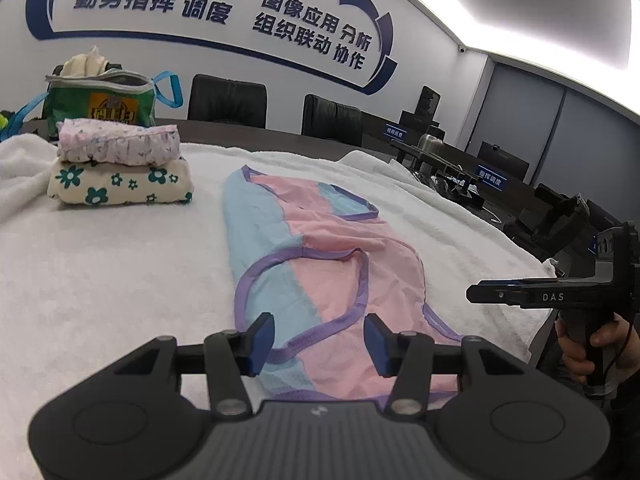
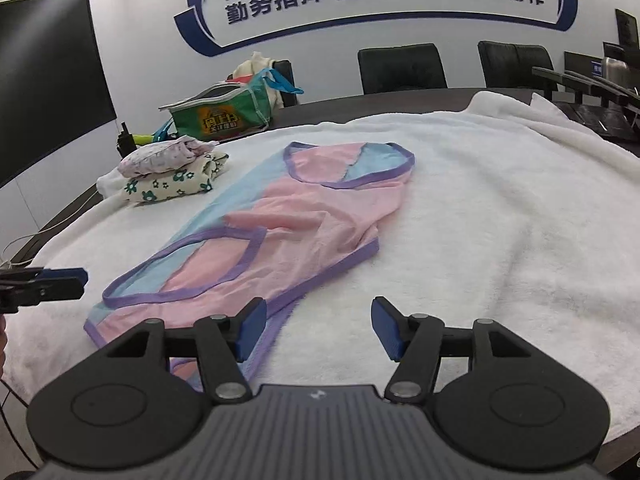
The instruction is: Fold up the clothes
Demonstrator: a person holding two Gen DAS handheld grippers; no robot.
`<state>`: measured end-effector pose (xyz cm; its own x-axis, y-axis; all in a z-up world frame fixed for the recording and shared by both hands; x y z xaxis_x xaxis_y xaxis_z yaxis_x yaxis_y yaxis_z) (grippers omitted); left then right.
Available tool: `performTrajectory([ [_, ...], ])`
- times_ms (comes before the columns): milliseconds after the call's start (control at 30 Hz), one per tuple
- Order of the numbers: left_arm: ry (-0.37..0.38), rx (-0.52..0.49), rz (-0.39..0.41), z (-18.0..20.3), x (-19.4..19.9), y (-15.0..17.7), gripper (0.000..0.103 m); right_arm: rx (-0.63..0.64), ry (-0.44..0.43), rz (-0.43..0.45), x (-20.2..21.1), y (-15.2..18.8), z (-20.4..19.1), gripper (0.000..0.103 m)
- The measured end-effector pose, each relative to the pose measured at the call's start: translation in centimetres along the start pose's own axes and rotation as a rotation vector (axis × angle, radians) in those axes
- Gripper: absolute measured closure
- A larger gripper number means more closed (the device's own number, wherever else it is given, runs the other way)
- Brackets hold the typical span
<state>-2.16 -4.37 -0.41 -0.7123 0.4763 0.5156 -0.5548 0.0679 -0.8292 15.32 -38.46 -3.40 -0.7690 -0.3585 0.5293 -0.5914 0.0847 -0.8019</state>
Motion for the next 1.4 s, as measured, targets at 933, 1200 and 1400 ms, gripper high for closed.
performTrajectory([
  [933,-0.033,-0.039,-0.05,-0.7,-2.7,-0.2,0.055,0.013,0.024,0.031,-2.2,-1.5,-0.3,0.039],
  [1200,-0.068,-0.125,-0.054,0.4,-4.5,-3.1,0.048,0.099,0.018,0.018,-3.7,-3.1,-0.9,0.038],
  [1400,-0.047,-0.161,-0.144,1.4,-9.1,-5.4,0.047,0.134,0.029,-0.022,-6.6,-3.9,-0.5,0.038],
])
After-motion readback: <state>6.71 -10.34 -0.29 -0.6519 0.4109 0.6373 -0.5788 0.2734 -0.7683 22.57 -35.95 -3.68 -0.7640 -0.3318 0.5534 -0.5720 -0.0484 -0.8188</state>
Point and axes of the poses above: each gripper's, at about its wrist camera, not at the fingertips, and x roughly against the way its jaws point, z to its right, y to its underside, the point moved 6 cm from there along -x, roughly the way its jaws point, and after that the axes turned 7 degrees about -y, right-handed, at the moved point
